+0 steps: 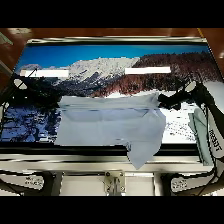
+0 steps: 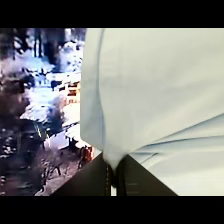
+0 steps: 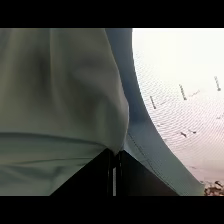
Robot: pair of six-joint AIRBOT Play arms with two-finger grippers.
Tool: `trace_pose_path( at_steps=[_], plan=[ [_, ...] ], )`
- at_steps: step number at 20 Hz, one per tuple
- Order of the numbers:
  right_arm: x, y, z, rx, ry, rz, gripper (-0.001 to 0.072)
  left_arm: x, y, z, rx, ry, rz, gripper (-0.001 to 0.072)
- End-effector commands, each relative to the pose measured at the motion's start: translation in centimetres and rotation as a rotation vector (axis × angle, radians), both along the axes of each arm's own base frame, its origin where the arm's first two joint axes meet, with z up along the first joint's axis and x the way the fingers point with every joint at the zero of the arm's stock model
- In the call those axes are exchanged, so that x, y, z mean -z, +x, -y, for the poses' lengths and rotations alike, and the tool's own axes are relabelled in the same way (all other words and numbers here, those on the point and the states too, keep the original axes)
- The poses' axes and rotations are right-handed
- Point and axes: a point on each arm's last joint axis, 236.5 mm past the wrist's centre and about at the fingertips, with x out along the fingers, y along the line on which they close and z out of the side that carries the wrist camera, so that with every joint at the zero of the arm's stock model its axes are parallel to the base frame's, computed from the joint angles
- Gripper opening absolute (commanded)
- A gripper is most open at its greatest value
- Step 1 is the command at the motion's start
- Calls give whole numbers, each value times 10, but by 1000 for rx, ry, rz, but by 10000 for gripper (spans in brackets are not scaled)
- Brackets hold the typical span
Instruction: Fold the shirts.
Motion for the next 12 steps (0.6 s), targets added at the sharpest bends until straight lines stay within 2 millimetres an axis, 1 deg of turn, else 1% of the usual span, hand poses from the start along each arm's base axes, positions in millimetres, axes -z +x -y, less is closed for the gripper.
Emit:
trace_pose_path(
  at_steps=[1,3,4,5,6,7,8,9,10,11,12],
  plan=[
    [1,-9,-4,37,23,-54,60,6,-7,9,-23,-34,-53,37],
    [1,-13,-5,42,29,-73,67,12,-6,23,-31,-85,-73,37],
    [0,-15,-6,43,36,-83,165,16,-6,29,-34,-106,-84,46],
    [-1,-16,-9,43,48,-86,399,19,-6,32,-31,-111,-91,166],
    [-4,-16,-11,32,58,-81,602,18,-7,31,-30,-110,-92,362],
    [-11,-19,-11,7,56,-75,634,15,-8,29,-26,-108,-97,532],
    [-21,-24,-8,-25,43,-68,634,9,-12,21,-17,-95,-111,607],
    [-33,-30,2,-49,12,-69,634,4,-19,8,-4,-67,-135,607],
    [-46,-39,19,-67,-43,-76,633,-4,-29,-9,4,-31,-167,606],
    [-58,-53,39,-75,-105,-101,632,-11,-43,-26,2,-4,-204,606],
    [-70,-75,65,-72,-179,-150,631,-19,-57,-41,-10,10,-239,605]
  ],
)
